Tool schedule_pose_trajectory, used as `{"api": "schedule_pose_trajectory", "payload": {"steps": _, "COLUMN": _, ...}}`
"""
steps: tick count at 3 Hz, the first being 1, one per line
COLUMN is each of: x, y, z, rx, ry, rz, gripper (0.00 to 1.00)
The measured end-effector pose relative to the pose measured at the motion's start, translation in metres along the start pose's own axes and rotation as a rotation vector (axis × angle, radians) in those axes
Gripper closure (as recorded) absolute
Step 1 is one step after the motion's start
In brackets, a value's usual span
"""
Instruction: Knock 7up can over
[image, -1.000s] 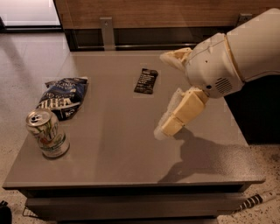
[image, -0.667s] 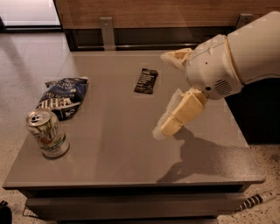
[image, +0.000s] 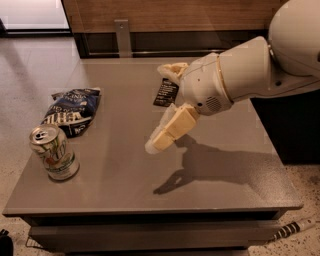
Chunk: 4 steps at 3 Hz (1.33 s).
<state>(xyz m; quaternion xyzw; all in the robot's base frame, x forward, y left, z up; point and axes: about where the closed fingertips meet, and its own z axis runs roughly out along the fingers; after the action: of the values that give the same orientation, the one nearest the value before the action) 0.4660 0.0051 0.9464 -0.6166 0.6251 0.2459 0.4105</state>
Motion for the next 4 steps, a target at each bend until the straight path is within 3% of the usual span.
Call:
{"api": "schedule_pose_trajectory", "payload": {"steps": 1, "x": 0.001, "y": 0.001, "z": 0.037, "rx": -0.047, "ry": -0.046, "rz": -0.001, "gripper": 0.00}}
{"api": "schedule_pose_trajectory", "payload": {"steps": 4, "x": -0.002, "y": 0.042, "z": 0.118, "rx": -0.183, "ry": -0.108, "rz": 0.003, "gripper": 0.00}}
